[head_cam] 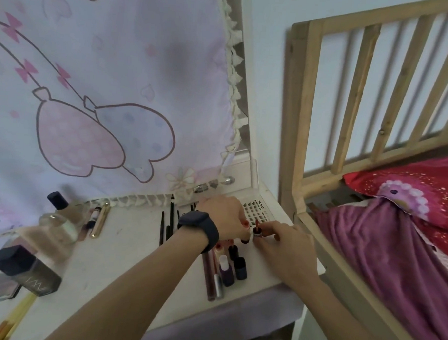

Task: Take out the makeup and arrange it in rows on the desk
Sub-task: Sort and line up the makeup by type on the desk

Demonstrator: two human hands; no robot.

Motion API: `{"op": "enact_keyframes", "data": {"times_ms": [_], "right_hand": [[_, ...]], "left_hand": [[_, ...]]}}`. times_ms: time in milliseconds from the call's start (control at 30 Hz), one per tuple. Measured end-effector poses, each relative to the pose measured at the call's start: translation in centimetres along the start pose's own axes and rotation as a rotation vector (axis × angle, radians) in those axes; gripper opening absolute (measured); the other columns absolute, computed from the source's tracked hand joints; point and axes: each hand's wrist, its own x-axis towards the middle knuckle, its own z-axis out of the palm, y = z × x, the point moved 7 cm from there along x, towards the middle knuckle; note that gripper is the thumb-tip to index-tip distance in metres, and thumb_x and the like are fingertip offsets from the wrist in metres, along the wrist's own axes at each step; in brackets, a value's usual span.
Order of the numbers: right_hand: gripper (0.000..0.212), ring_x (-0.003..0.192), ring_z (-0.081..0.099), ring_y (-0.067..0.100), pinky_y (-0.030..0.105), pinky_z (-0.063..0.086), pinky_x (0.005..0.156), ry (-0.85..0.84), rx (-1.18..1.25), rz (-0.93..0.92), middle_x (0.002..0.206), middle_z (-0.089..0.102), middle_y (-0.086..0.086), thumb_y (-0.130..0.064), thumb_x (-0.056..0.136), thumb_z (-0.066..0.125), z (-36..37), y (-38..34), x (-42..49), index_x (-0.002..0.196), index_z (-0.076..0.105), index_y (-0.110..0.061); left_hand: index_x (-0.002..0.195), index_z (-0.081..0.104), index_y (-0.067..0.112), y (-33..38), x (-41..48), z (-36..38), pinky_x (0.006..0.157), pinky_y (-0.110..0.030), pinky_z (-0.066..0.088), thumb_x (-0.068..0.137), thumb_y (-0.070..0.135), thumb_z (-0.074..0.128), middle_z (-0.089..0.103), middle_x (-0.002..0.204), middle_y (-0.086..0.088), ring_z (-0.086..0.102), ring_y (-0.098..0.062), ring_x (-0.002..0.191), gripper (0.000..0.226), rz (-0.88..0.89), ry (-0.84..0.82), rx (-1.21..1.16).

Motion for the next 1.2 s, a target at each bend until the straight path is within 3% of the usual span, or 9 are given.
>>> {"op": "enact_keyframes", "data": {"times_ms": [233,400,533,667,767,900,1200], "right_hand": [[0.031,0.112,0.053,0.006,0.036,0.032,0.103,0.024,0.002,0.011,0.107,0.07,-0.027,-0.054,0.088,0.06,0.2,0.1,0.0,0.117,0.064,-0.043],[0.029,0.111,0.055,0.009,0.036,0.033,0.101,0.04,-0.026,0.016,0.105,0.07,-0.025,-0.059,0.087,0.06,-0.1,-0.4,0.0,0.111,0.066,-0.043],[0.036,0.108,0.054,0.01,0.034,0.033,0.096,0.028,-0.075,0.017,0.105,0.07,-0.021,-0.066,0.087,0.056,-0.3,-0.7,0.0,0.11,0.068,-0.042],[0.036,0.105,0.054,0.009,0.034,0.033,0.094,0.024,-0.068,0.02,0.103,0.07,-0.021,-0.067,0.087,0.055,-0.1,-0.5,0.0,0.109,0.069,-0.042],[0.036,0.107,0.054,0.009,0.034,0.033,0.094,0.015,-0.072,0.015,0.103,0.07,-0.021,-0.067,0.087,0.054,-0.2,-0.6,0.0,0.11,0.068,-0.042],[0.036,0.109,0.054,0.011,0.034,0.032,0.093,-0.008,-0.08,0.014,0.104,0.07,-0.021,-0.066,0.087,0.055,-0.2,-0.7,0.1,0.111,0.068,-0.043],[0.037,0.105,0.054,0.011,0.034,0.032,0.091,-0.028,-0.098,0.008,0.105,0.069,-0.019,-0.069,0.087,0.053,-0.3,-1.0,0.0,0.109,0.069,-0.044]], "left_hand": [[0.076,0.073,0.015,-0.5,0.0,0.1,0.05,-0.024,0.04,0.071,0.045,0.075,0.061,0.06,0.003,0.051,-0.016,0.051,0.031,-0.015,-0.01,-0.004],[0.079,0.074,0.018,-0.4,0.3,0.2,0.052,-0.025,0.046,0.067,0.049,0.076,0.072,0.072,0.0,0.059,-0.017,0.054,0.033,-0.011,0.011,0.025],[0.082,0.075,0.019,-0.4,0.3,0.3,0.062,-0.032,0.058,0.069,0.05,0.076,0.074,0.075,0.001,0.069,-0.018,0.064,0.033,-0.005,0.004,0.021],[0.074,0.065,0.026,-0.6,0.3,0.4,0.059,-0.026,0.049,0.071,0.049,0.076,0.066,0.069,0.005,0.057,-0.014,0.056,0.025,-0.015,-0.017,0.02],[0.079,0.073,0.016,-0.7,0.2,0.4,0.055,-0.026,0.044,0.071,0.049,0.075,0.073,0.075,-0.002,0.055,-0.015,0.056,0.034,-0.022,-0.028,-0.013],[0.086,0.075,0.018,-0.3,0.2,0.3,0.063,-0.033,0.058,0.07,0.05,0.075,0.075,0.081,0.002,0.07,-0.019,0.069,0.036,0.003,-0.009,-0.005],[0.086,0.075,0.02,-0.1,-0.2,0.1,0.067,-0.033,0.059,0.072,0.048,0.076,0.075,0.08,0.003,0.071,-0.019,0.072,0.032,0.0,-0.021,-0.029]]}}
